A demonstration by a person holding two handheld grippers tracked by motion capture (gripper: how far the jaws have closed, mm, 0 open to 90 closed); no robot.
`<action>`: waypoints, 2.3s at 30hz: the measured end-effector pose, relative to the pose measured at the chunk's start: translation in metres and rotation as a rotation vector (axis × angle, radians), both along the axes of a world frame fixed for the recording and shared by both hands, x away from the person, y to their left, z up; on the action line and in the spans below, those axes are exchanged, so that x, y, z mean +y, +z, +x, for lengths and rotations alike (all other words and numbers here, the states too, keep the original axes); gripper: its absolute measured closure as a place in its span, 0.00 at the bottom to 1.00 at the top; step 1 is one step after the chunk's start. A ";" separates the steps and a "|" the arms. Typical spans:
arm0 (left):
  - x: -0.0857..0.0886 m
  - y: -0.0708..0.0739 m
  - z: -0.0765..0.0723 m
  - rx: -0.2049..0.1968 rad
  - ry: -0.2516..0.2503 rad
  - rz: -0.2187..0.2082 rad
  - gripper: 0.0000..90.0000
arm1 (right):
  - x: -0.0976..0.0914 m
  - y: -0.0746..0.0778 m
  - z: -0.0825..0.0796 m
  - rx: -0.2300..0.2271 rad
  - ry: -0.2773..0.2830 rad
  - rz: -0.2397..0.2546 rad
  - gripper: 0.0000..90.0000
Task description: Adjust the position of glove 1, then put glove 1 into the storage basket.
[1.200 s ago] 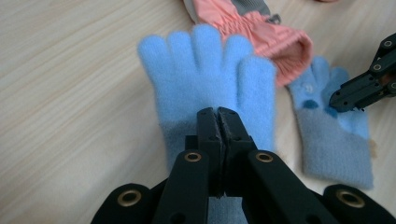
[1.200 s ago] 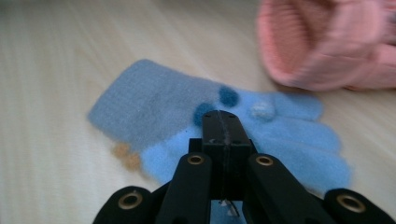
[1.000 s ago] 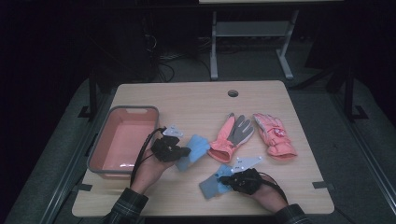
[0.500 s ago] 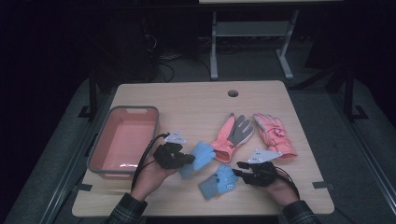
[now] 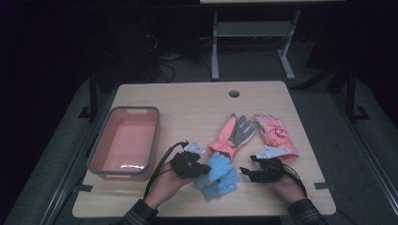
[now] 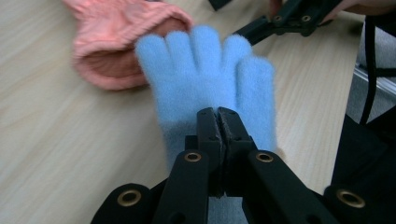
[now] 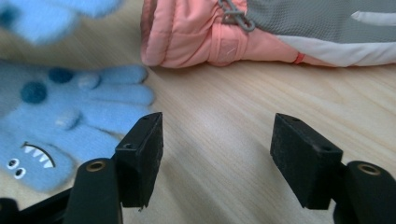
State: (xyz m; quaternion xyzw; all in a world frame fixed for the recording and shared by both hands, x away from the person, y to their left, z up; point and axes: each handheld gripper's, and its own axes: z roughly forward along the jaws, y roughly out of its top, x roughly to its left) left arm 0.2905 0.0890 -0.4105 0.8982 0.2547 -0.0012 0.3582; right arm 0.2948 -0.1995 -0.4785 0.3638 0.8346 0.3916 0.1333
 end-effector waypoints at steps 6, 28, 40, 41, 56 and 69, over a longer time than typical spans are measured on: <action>-0.016 -0.008 -0.007 0.009 -0.033 0.032 0.98 | 0.001 -0.002 0.001 0.004 -0.013 -0.017 0.32; -0.035 -0.018 -0.011 -0.018 -0.109 0.083 0.58 | 0.003 -0.002 0.000 0.000 -0.007 -0.028 0.31; -0.053 -0.041 -0.005 -0.030 -0.141 0.170 0.17 | 0.003 -0.002 0.001 -0.003 -0.002 -0.031 0.28; -0.053 -0.041 -0.005 -0.030 -0.141 0.170 0.17 | 0.003 -0.002 0.001 -0.003 -0.002 -0.031 0.28; -0.051 -0.044 -0.008 -0.100 -0.144 0.204 0.44 | 0.006 -0.002 0.000 0.004 0.012 -0.036 0.22; -0.046 -0.042 -0.005 -0.094 -0.150 0.188 0.79 | 0.006 -0.002 0.000 0.005 0.013 -0.038 0.21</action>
